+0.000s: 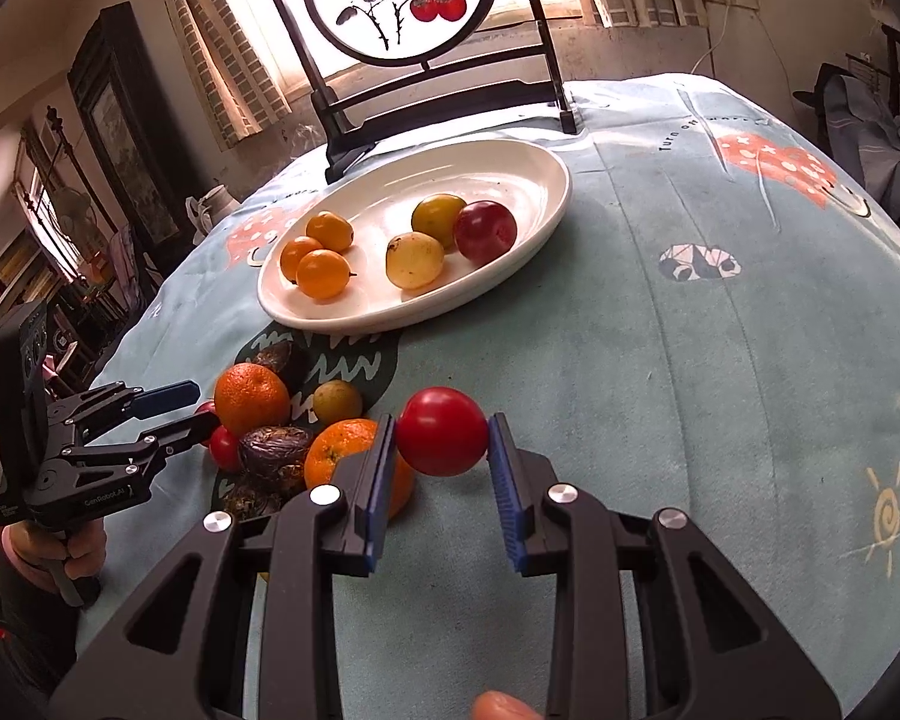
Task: Organize fruits
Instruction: 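Grasp a red tomato with the right gripper while the left gripper grasps another red tomato, then carry both tomatoes onto the white plate and open both grippers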
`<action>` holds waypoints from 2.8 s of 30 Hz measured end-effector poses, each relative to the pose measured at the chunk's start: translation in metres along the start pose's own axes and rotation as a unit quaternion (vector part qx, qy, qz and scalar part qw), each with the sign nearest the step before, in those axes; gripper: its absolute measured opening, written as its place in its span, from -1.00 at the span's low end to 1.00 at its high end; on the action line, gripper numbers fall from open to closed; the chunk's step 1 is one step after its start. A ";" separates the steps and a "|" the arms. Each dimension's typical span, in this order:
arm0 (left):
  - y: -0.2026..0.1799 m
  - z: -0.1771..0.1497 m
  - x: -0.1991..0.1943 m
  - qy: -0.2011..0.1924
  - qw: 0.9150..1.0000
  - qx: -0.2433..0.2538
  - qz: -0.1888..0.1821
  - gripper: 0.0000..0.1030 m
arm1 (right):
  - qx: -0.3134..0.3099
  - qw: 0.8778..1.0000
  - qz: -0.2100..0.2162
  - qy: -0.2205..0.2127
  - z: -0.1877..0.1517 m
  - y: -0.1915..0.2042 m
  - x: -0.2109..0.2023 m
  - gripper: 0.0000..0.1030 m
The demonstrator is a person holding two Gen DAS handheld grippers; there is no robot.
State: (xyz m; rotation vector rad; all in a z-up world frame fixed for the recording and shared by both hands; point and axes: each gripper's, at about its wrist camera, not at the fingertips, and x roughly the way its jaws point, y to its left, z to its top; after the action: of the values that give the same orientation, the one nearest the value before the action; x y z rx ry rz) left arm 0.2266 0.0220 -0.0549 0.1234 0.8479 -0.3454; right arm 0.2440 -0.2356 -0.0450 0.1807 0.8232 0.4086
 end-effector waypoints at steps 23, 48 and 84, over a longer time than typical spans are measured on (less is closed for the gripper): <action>0.015 0.003 0.015 0.042 0.995 -0.060 -0.061 -0.15 | -0.013 1.000 -0.001 -0.006 -0.002 0.006 -0.004 -0.40; 0.014 -0.003 -0.008 0.019 0.993 -0.098 -0.066 -0.45 | -0.029 0.999 0.026 -0.019 -0.003 0.016 -0.009 -0.40; 0.011 0.153 0.087 -0.002 0.997 -0.077 -0.011 0.50 | -0.054 0.997 -0.021 -0.053 0.112 0.007 0.086 -0.20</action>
State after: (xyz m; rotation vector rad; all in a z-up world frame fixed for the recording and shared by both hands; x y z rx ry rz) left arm 0.3928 -0.0266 -0.0196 -0.0290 0.8681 -0.2996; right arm 0.3771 -0.1933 -0.0257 0.0835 0.6974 0.4004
